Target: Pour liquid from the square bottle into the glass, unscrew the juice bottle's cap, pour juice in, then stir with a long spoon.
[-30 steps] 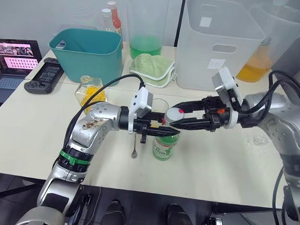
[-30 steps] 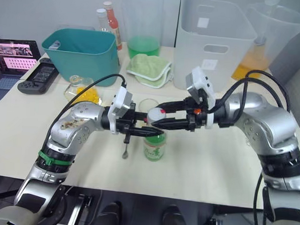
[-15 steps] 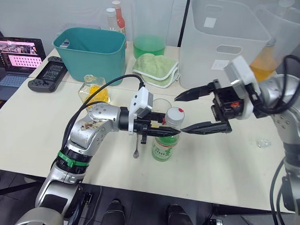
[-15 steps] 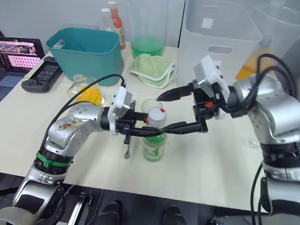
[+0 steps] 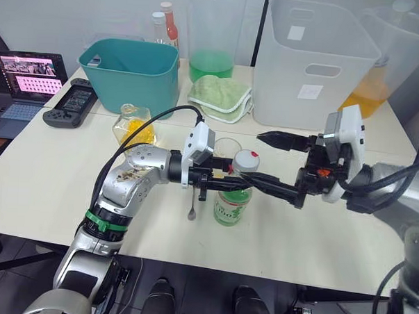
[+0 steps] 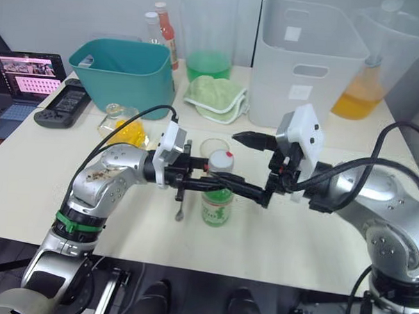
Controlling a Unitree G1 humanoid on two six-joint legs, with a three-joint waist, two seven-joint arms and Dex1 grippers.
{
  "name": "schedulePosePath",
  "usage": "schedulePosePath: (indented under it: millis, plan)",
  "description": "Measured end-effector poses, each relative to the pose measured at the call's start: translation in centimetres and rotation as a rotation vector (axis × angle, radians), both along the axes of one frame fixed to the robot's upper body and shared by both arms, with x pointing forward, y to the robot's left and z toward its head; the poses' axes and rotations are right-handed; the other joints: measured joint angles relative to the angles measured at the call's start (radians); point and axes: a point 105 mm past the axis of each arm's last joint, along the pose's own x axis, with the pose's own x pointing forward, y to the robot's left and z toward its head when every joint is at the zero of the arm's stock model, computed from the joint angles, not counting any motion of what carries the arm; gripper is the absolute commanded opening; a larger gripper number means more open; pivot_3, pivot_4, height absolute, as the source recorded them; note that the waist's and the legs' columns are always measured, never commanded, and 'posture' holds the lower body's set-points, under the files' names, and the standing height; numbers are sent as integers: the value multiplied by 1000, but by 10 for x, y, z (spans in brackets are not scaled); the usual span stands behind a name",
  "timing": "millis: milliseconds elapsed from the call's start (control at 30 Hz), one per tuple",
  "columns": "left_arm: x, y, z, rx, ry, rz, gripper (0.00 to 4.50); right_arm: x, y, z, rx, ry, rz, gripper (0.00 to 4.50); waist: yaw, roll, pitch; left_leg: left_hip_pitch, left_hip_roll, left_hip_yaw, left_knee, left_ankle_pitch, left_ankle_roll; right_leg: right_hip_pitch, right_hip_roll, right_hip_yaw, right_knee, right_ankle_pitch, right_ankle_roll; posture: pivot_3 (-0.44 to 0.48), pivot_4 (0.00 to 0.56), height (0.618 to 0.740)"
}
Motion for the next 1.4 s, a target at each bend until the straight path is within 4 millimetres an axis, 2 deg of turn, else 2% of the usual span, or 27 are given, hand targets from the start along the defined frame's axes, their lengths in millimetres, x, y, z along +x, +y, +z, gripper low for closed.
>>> schedulePosePath:
  millis: [100,200,400,433,567,733,1000,1100,1200,1267,1400]
  plan:
    - [0,-1,0,0,-7,-7,1346,0,3,2,19,-2,-36,4449,0,0,0,0,0,0,0,0,0,0,0,0,0,0,0,0,150,734]
    - [-1,-1,-1,2,-9,-12,1346,3,5,-1,29,24,-69,3656,1,0,0,0,0,0,0,0,0,0,0,0,0,0,0,0,150,734]
    - [0,-1,-1,5,-13,-10,1346,6,8,-4,9,33,-91,1686,1,0,0,0,0,0,0,0,0,0,0,0,0,0,0,0,150,734]
    - [0,-1,-1,5,-13,-8,1346,6,8,-4,-2,30,-89,1663,1,0,0,0,0,0,0,0,0,0,0,0,0,0,0,0,150,734]
    - [0,0,-1,8,-14,1,1346,7,10,-4,-5,36,-54,1663,0,0,0,0,0,0,0,0,0,0,0,0,0,0,0,0,150,734]
    - [-1,2,0,15,-25,2,1346,9,10,-3,-51,18,85,1663,-1,0,0,1,0,0,0,0,1,0,0,0,0,0,0,0,150,734]
    - [-7,5,0,37,-53,-3,1346,21,9,2,-187,-9,419,1663,-9,1,0,1,0,0,-1,1,0,0,0,0,0,0,0,0,150,734]
    - [-6,6,0,36,-58,11,1346,31,12,7,-268,-1,546,1663,-19,1,1,1,0,0,-1,1,0,0,0,-1,0,0,0,0,150,734]
    - [-5,5,1,32,-58,18,1346,36,12,10,-333,2,602,1663,-22,1,1,1,0,0,-1,1,0,0,0,-1,0,0,0,0,150,734]
    - [-6,4,1,31,-58,16,1346,36,11,12,-357,9,626,2702,-21,1,1,0,0,0,-1,1,0,0,0,-2,0,0,0,0,150,734]
    - [-6,4,1,30,-58,18,1346,34,2,11,-362,37,610,4020,-20,1,1,-1,0,0,-1,1,0,0,0,-3,0,0,0,0,150,734]
